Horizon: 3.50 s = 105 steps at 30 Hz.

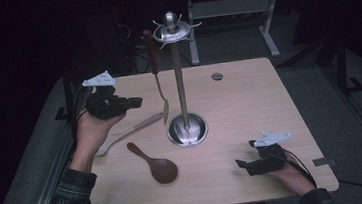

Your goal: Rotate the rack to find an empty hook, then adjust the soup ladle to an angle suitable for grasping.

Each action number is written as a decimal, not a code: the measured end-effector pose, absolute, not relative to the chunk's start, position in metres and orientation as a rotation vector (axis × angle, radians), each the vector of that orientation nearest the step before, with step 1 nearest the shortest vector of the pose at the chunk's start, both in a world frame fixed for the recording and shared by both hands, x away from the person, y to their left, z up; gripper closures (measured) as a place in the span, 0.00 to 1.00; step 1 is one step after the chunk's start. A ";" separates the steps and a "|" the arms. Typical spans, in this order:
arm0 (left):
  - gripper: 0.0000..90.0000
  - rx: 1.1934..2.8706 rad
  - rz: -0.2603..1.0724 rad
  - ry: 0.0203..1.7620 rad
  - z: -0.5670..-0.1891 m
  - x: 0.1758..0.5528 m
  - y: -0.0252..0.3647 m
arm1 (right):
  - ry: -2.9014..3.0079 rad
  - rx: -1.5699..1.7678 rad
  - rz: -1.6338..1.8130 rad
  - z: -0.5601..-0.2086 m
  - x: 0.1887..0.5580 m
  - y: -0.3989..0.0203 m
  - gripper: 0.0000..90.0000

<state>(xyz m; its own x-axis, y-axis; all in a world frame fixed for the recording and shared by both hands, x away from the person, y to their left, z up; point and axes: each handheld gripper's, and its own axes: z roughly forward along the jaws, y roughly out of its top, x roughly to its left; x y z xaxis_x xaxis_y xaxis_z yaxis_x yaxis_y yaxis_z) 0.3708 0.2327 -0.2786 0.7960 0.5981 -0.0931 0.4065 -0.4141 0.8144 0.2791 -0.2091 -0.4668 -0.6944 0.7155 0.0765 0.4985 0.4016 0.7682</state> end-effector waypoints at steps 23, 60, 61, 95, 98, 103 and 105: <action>1.00 2.218 0.228 0.913 -0.412 0.425 0.241 | 2.399 1.072 1.162 -0.469 0.279 -0.210 0.14; 1.00 2.227 0.407 1.244 -0.451 0.477 0.271 | 2.399 1.069 1.159 -0.470 0.280 -0.213 0.14; 1.00 2.223 0.414 1.258 -0.450 0.479 0.273 | 2.400 1.071 1.160 -0.471 0.280 -0.214 0.14; 1.00 2.251 0.389 1.513 -0.432 0.460 0.339 | 2.404 1.060 1.156 -0.470 0.281 -0.211 0.14; 1.00 2.258 0.380 1.522 -0.430 0.458 0.339 | 2.404 1.059 1.158 -0.471 0.282 -0.211 0.14; 1.00 2.295 0.311 1.517 -0.427 0.457 0.334 | 2.413 1.072 1.154 -0.470 0.281 -0.209 0.14; 1.00 2.316 0.314 1.504 -0.427 0.457 0.331 | 2.412 1.063 1.150 -0.471 0.281 -0.209 0.14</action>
<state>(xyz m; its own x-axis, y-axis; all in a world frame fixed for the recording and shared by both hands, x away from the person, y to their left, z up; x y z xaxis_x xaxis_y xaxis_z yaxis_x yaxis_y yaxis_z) 0.4575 0.3310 -0.4270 0.4087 0.9126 -0.0093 0.8326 -0.3686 0.4135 0.2809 -0.2094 -0.4706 -0.6966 0.7141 0.0701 0.5041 0.4176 0.7560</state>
